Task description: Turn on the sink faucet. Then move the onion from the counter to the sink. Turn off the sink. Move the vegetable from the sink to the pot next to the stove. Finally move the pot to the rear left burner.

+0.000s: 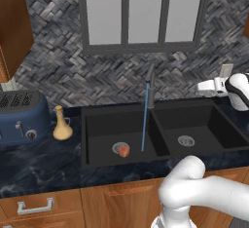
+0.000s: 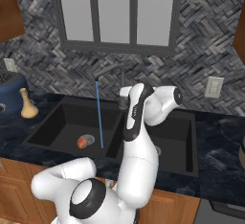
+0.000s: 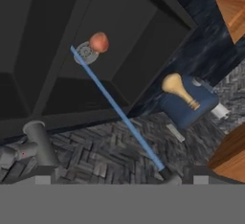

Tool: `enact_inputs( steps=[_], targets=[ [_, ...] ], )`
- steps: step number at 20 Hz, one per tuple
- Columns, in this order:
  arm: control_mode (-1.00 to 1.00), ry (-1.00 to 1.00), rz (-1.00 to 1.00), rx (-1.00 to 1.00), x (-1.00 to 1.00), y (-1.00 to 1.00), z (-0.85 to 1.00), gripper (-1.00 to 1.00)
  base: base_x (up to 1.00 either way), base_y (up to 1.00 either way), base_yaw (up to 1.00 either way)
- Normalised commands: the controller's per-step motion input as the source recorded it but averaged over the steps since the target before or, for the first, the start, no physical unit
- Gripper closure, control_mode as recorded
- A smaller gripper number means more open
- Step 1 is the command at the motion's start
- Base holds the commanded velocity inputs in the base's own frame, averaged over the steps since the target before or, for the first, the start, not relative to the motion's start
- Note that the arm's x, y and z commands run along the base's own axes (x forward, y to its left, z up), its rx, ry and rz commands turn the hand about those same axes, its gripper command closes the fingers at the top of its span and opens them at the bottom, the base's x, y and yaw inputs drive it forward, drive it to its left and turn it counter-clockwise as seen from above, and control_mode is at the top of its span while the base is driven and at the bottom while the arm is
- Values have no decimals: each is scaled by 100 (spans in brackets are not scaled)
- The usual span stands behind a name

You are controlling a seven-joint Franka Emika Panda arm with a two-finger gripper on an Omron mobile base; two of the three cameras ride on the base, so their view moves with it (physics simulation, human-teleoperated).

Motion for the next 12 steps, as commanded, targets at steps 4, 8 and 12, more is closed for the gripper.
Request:
enact_inputs(
  steps=[4, 8, 12],
  targets=[
    [-100, -26, 13, -14, 0, -8, -24, -100, 0, 0, 0],
    [-100, -27, 11, -13, 0, -12, -24, -100, 0, 0, 0],
    [-100, -13, 2, -7, 0, -1, -9, -100, 0, 0, 0]
  ],
)
